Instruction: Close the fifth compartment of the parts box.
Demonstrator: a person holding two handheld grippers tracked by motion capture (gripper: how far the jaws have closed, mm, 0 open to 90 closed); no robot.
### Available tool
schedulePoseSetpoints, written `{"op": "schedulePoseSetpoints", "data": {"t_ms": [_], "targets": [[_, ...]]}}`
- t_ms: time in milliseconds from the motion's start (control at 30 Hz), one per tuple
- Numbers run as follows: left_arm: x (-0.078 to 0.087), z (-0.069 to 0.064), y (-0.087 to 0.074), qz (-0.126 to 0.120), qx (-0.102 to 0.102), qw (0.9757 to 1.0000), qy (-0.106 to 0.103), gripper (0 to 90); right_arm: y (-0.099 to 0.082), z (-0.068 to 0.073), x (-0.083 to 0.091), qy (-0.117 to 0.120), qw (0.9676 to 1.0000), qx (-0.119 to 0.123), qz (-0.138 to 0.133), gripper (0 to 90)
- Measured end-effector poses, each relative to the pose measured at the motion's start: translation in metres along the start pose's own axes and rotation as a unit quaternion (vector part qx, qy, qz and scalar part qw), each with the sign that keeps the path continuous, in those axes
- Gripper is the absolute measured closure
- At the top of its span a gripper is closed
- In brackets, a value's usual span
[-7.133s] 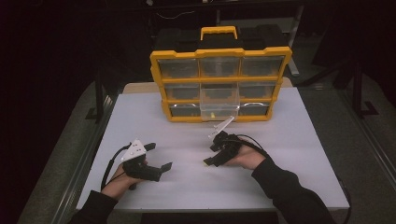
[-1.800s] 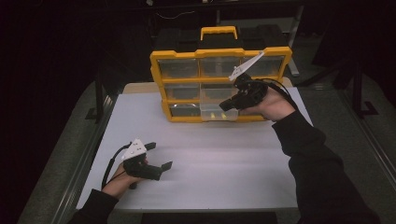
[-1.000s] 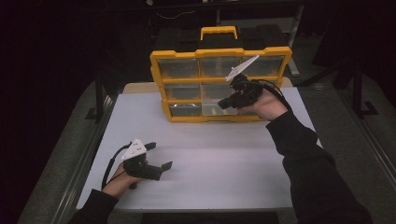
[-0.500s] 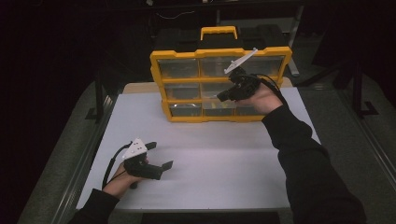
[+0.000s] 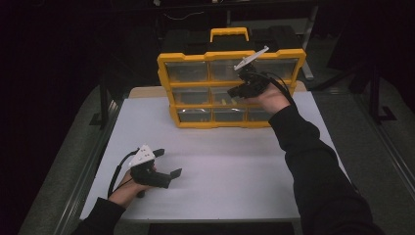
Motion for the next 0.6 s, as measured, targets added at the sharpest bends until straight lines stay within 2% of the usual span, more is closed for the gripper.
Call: {"op": "schedulePoseSetpoints", "data": {"t_ms": [100,300,567,600], "targets": [[0.001,0.0,-0.001,0.001,0.001,1.0,0.001,0.0,0.0,-0.003,-0.002,-0.009,0.9999,-0.008,-0.004,88.9],[0.001,0.0,-0.001,0.001,0.0,1.0,0.001,0.0,-0.002,-0.001,-0.002,-0.014,0.9999,-0.006,-0.004,88.5],[0.003,0.0,-0.003,0.002,-0.001,1.0,0.004,0.0,-0.019,0.005,0.005,0.004,0.9998,-0.016,-0.006,76.8],[0.003,0.0,-0.003,0.002,-0.001,1.0,0.004,0.0,-0.025,0.006,0.007,0.008,0.9997,-0.02,-0.008,72.1]]}}
Point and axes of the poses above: each handheld gripper's, and its own axes: x roughly backward along the jaws, y roughly out of its top, z roughly to its left, the point moved 1 cm from there along -x, roughly forward along the jaws, and after that the axes turned 13 degrees about -y, right-handed, at the moved point
